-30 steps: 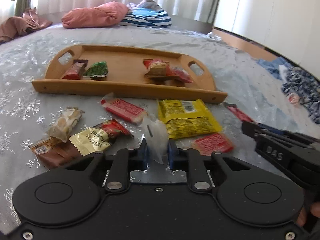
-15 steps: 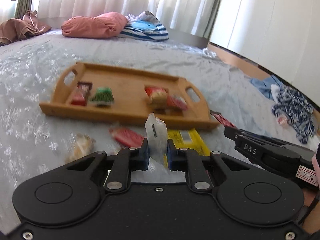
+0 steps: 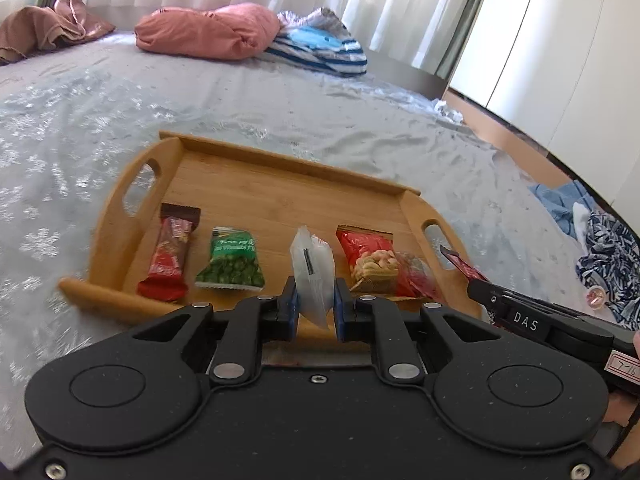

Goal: Organize snacks
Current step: 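Carry the white packet with the left gripper and red stick with the right over the tray, then lower both packets onto the tray and open both grippers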

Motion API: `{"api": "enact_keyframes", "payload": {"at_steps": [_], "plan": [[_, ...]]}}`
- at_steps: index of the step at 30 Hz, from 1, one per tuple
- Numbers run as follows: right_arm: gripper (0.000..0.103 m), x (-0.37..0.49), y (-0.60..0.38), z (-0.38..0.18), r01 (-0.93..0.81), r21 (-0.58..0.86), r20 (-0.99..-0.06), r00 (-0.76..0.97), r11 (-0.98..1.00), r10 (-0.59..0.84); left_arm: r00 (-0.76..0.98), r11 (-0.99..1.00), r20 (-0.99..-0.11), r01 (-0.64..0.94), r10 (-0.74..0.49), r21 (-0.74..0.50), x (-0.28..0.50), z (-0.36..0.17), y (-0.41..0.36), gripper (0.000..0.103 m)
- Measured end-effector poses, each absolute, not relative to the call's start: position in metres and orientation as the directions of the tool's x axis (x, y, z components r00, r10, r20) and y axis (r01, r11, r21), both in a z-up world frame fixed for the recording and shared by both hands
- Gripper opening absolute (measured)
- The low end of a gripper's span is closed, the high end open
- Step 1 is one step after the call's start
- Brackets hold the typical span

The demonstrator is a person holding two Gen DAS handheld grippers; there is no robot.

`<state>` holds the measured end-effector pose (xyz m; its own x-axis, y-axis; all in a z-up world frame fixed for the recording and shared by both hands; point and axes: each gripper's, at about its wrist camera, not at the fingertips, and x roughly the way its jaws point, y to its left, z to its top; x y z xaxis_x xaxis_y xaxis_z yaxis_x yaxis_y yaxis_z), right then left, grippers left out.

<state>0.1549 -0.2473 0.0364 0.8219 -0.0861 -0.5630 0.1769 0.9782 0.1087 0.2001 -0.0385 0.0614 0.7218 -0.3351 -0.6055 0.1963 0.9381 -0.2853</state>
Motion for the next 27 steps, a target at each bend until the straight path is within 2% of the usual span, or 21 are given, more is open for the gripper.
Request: {"api": "enact_keyframes", "payload": {"at_steps": [12,22,24,25,26,27], "plan": [[0.028,0.194,-0.243,0.02,0.149,0.095,-0.596,0.801,0.984,-0.064,0.657,0.941,-0.681,0.153,-0.325,-0.302,0.252,0.025,-0.058,0.016],[0.028,0.205,-0.24,0.015,0.13,0.135,-0.601,0.799,0.982,-0.023,0.659,0.939,-0.677,0.149,-0.328,-0.311,0.262,0.018,-0.059,0.016],[0.028,0.206,-0.241,0.015,0.123,0.154,-0.601,0.799,0.98,-0.006,0.659,0.94,-0.678,0.147,-0.325,-0.308,0.261,0.02,-0.058,0.02],[0.032,0.205,-0.241,0.015,0.121,0.166,-0.6,0.8,0.979,0.003,0.661,0.942,-0.678,0.148,-0.322,-0.302,0.259,0.021,-0.058,0.025],[0.037,0.204,-0.242,0.015,0.119,0.183,-0.597,0.802,0.976,0.014,0.662,0.944,-0.678,0.152,-0.318,-0.294,0.258,0.022,-0.057,0.034],[0.038,0.202,-0.243,0.016,0.12,0.193,-0.592,0.806,0.974,0.018,0.663,0.946,-0.679,0.157,-0.315,-0.285,0.257,0.024,-0.057,0.046]]}}
